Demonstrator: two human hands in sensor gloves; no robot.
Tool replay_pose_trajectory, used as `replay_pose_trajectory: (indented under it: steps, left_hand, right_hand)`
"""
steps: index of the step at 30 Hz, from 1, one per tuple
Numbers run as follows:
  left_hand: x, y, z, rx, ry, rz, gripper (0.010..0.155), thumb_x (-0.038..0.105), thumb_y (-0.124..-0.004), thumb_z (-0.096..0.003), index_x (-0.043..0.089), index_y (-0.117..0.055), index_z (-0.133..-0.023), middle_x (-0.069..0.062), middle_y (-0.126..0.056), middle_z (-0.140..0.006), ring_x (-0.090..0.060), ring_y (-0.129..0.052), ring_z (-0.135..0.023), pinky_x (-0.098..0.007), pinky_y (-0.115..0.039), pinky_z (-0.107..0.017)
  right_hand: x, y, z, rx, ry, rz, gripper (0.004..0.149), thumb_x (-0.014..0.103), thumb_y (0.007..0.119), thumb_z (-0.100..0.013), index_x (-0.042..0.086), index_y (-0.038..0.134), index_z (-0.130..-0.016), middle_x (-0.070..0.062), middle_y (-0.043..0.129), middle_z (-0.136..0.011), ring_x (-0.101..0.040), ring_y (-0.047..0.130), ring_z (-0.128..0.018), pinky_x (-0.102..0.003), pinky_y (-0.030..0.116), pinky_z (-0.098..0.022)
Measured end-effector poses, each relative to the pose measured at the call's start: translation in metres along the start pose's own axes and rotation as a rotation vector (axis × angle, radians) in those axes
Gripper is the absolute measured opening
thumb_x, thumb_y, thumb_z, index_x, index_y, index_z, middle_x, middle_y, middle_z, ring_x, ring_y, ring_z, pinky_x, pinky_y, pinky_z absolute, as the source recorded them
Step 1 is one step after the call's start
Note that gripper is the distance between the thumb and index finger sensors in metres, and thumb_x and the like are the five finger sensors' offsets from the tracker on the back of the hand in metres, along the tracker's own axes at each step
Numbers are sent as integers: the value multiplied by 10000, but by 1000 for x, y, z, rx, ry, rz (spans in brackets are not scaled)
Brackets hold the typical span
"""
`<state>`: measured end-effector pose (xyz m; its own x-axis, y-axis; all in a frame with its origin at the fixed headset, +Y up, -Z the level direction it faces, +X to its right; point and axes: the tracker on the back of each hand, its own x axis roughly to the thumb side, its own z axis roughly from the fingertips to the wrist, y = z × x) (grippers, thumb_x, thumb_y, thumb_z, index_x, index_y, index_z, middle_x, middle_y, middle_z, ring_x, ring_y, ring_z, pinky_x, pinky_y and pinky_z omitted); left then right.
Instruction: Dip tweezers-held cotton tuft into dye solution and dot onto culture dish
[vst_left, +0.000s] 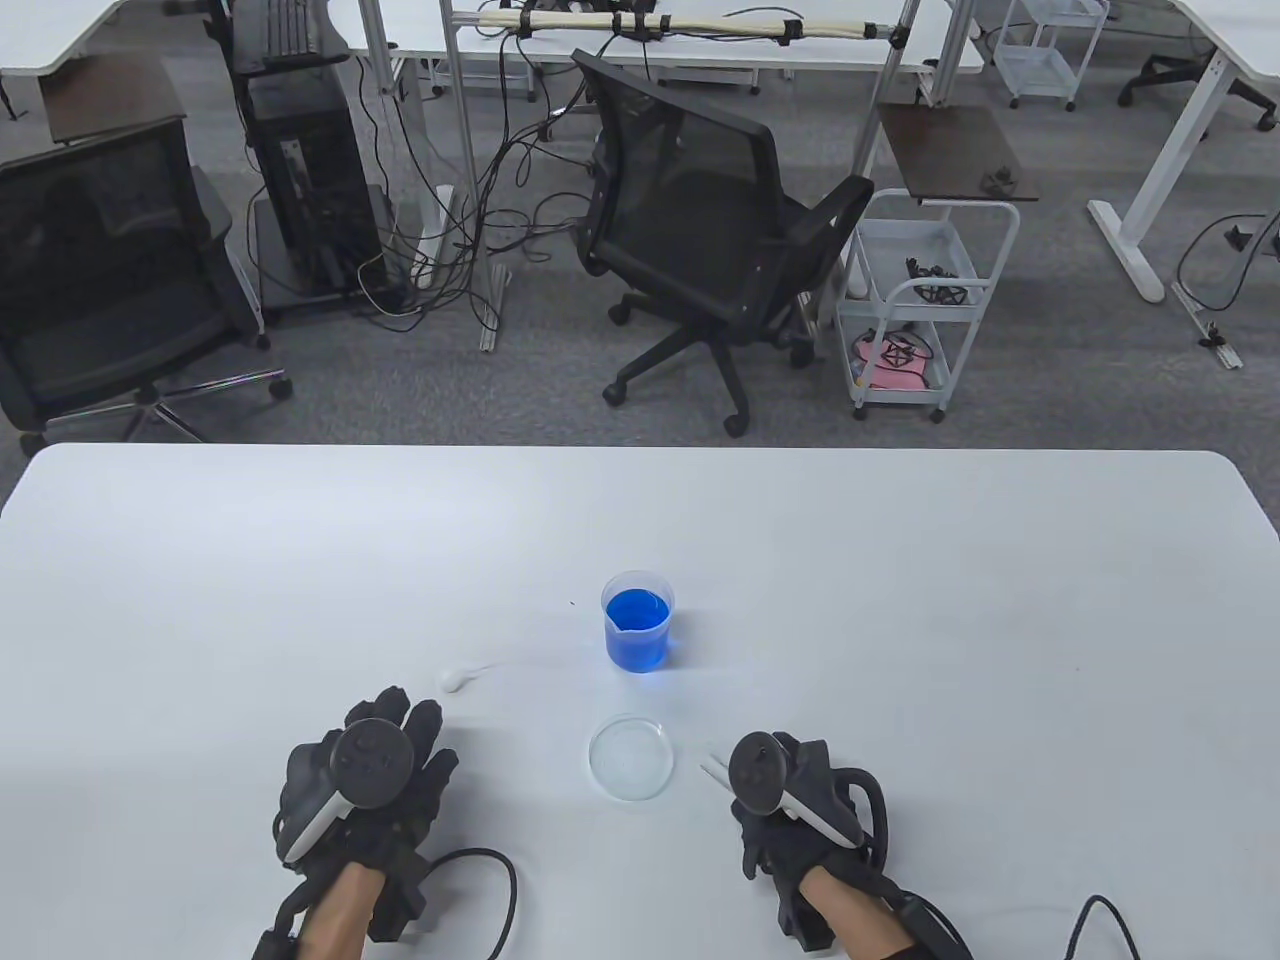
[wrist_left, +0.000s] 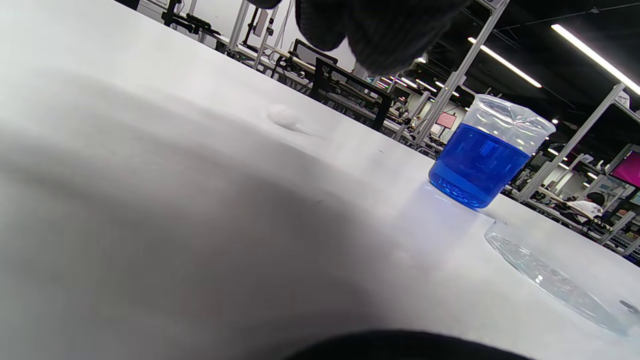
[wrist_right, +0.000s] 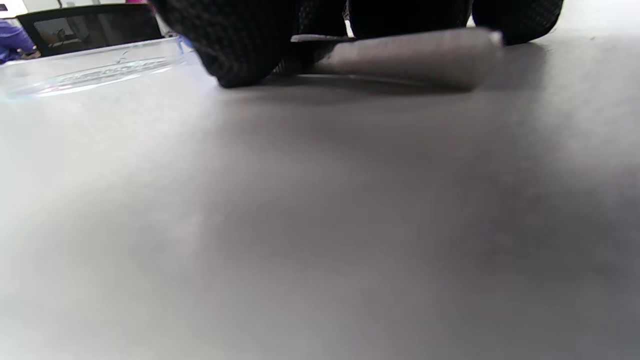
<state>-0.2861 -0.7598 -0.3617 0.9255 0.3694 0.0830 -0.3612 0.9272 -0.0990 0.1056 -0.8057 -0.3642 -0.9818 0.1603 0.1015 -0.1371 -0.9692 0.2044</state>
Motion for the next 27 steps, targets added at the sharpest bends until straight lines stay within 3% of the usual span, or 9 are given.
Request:
replay_pose_trajectory:
  steps: [5,7,10,13,16,21,27]
  left_hand:
    - [-8,0,0,-14,36,10,604,350,-728,-609,134,-498,-1124,-265,-318,-1211,-556,-250,-1042,-747,-227,-674]
    - [-11,1,-1,-12,51,23,601,344,-729,-610,128,-503,-1123,-269,-321,-1211,-556,-250,-1042,-748,-225,-673]
    - [-18,5,-4,-12,72,36,589,334,-727,-612,127,-514,-1121,-270,-321,-1211,-559,-249,-1041,-750,-224,-672]
    - [-24,13,-14,-17,104,10,570,311,-730,-613,113,-541,-1113,-271,-327,-1211,-562,-246,-1041,-751,-221,-672]
    - [-26,21,-32,-24,116,-29,553,298,-734,-611,114,-565,-1104,-270,-332,-1211,-559,-245,-1043,-753,-221,-671]
    - [-26,23,-70,-80,117,-85,546,296,-735,-611,128,-569,-1103,-257,-304,-1215,-549,-217,-1045,-752,-203,-668]
    - [-20,12,-110,-172,86,-177,569,314,-737,-610,174,-531,-1121,-237,-217,-1221,-528,-156,-1046,-754,-170,-660]
  right_hand:
    - [6,1,2,-13,-14,83,526,331,722,-424,95,646,-887,-218,492,-1043,-457,594,-897,-607,650,-620]
    - [6,-3,5,-66,-38,108,519,335,727,-402,89,680,-856,-233,540,-1020,-467,682,-864,-588,726,-597]
    - [4,-15,14,-191,-101,11,515,290,765,-350,41,736,-801,-285,622,-959,-459,908,-724,-540,905,-494]
    - [4,-27,24,-252,-154,-61,504,247,784,-322,27,758,-775,-307,665,-921,-319,1051,-545,-407,1031,-349]
    - [7,-35,34,-289,-178,-61,503,224,781,-321,39,745,-787,-294,673,-915,-167,1010,-422,-312,986,-250]
    - [9,-39,42,-305,-199,-35,572,251,811,-355,32,740,-878,-285,680,-927,-178,974,-447,-328,951,-266]
    - [5,-38,37,-303,-201,-45,530,268,845,-349,19,859,-817,-282,778,-885,-177,984,-437,-335,956,-262]
